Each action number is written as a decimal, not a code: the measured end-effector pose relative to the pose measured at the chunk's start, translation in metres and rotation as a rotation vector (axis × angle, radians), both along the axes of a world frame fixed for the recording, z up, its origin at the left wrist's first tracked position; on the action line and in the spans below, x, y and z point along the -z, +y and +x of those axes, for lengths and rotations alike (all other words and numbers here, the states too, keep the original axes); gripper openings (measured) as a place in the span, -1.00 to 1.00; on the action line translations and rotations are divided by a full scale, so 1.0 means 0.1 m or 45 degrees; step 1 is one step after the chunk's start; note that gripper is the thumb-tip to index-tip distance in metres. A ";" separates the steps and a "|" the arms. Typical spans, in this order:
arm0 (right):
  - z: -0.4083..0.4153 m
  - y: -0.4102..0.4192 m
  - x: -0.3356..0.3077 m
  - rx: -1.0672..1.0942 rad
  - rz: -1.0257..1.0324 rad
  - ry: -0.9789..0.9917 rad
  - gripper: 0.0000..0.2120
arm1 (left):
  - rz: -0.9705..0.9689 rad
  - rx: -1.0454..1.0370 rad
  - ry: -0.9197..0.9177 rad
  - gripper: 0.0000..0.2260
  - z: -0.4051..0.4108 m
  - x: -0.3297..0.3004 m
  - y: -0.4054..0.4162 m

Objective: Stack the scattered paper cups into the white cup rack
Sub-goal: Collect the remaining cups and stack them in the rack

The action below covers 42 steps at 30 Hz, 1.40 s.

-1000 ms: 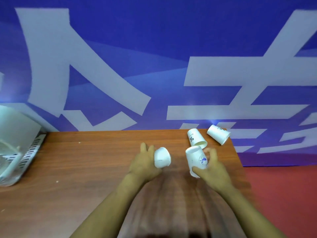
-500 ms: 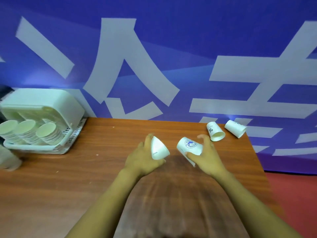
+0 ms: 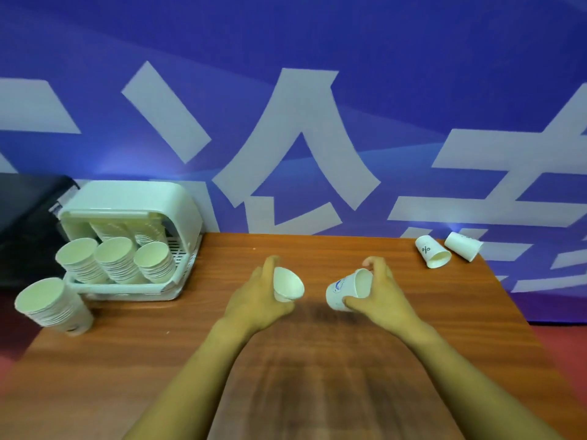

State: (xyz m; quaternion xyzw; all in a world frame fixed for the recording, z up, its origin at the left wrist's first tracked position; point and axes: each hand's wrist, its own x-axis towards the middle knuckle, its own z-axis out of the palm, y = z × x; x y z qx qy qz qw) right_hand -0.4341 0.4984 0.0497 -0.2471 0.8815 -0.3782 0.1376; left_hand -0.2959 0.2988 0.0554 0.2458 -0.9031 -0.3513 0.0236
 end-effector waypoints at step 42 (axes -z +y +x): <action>1.00 -2.38 0.06 -0.276 0.117 -0.059 -0.56 | -0.494 -0.269 0.159 -0.43 1.17 -0.22 -2.66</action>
